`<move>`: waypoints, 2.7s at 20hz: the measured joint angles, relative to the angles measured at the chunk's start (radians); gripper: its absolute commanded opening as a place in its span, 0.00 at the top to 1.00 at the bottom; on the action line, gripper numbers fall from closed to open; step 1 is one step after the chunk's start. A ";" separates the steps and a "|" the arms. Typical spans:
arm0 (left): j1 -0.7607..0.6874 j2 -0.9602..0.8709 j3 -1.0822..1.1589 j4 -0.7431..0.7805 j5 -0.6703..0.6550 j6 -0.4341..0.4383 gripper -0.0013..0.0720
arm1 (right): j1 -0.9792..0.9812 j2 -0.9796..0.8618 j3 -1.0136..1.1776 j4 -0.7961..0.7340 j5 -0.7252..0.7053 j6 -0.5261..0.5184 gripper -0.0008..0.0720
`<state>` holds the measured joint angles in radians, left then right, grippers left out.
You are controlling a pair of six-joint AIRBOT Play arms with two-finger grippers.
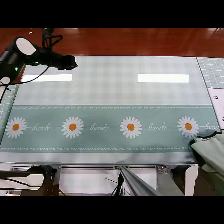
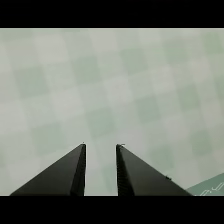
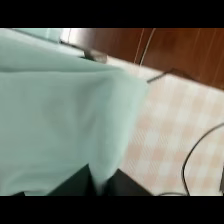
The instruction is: Fold the shirts.
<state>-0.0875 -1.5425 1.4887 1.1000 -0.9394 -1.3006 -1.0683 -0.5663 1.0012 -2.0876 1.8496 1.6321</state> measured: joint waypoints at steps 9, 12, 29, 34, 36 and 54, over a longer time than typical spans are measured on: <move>0.076 -0.003 0.029 0.000 -0.027 0.016 0.31 | -0.088 -0.026 -0.088 0.026 -0.145 -0.043 0.43; 0.101 -0.002 0.091 0.001 -0.088 0.036 0.23 | -0.017 -0.122 0.006 0.266 -0.285 -0.076 0.42; -0.021 0.072 0.150 0.266 -0.499 -0.115 0.23 | 1.110 -0.670 0.296 0.718 -0.602 -0.089 0.17; -0.043 0.165 0.015 0.270 -0.441 -0.141 0.23 | 1.123 -0.647 0.308 0.687 -0.579 -0.101 0.17; -0.048 0.179 -0.002 0.258 -0.401 -0.154 0.23 | 1.124 -0.645 0.310 0.684 -0.576 -0.103 0.17; -0.058 0.145 -0.019 0.235 -0.340 -0.170 0.23 | 1.125 -0.642 0.311 0.679 -0.575 -0.105 0.17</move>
<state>-0.1452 -1.3972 1.4696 1.3350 -1.2793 -1.4708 0.0566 -1.2087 1.3117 -1.4090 1.2751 1.5276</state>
